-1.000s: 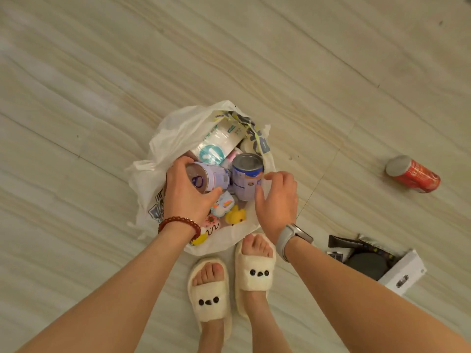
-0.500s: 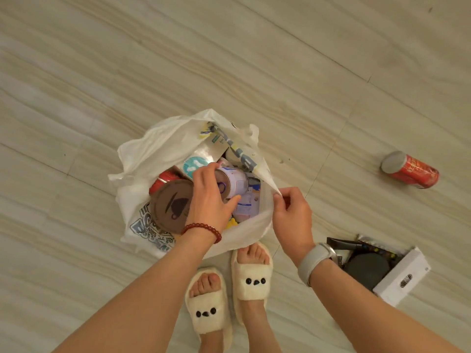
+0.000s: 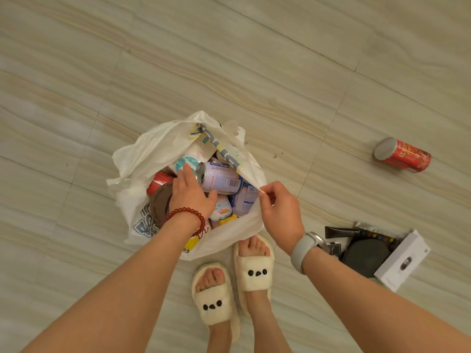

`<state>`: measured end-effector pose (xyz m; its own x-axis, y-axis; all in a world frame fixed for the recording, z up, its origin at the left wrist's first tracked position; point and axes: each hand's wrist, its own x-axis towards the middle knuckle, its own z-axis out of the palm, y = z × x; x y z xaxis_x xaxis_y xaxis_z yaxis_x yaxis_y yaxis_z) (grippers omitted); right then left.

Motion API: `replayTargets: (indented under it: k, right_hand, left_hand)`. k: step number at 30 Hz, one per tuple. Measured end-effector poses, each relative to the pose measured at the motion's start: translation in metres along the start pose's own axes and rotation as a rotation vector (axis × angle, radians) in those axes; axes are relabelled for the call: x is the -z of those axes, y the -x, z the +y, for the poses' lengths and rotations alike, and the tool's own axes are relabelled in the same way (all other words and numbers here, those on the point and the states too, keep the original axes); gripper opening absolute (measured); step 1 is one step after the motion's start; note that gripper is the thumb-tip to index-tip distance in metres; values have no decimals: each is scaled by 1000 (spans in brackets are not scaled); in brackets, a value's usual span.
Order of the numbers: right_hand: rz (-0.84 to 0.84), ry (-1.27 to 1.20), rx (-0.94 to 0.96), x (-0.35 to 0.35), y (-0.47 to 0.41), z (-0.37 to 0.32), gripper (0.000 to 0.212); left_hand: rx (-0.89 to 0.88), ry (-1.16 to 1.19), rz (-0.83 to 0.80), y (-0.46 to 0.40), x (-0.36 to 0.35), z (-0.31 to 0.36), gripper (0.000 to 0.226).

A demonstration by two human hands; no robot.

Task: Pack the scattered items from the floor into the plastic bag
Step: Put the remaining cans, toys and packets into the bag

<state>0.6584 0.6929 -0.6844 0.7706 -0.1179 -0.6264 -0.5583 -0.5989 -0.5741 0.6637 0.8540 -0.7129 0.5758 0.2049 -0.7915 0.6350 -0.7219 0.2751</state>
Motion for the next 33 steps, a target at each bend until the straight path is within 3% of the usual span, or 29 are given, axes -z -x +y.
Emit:
replayTargets:
  k: [6, 11, 16, 26, 33]
  right_hand:
    - [-190, 185, -20, 0, 14, -4, 37]
    - [-200, 102, -83, 21, 46, -11, 44]
    - [-94, -27, -212, 54, 90, 13, 41]
    - [28, 7, -424, 116, 167, 162, 40]
    - [-56, 344, -252, 127, 104, 288, 46]
  left_hand:
    - [-133, -62, 78, 55, 13, 0, 66]
    - [-165, -61, 50, 103, 18, 3, 58]
    - [-285, -168, 16, 138, 4, 20, 47]
    - [-564, -340, -132, 179, -95, 81, 49]
    - [-780, -524, -200, 118, -215, 99, 57]
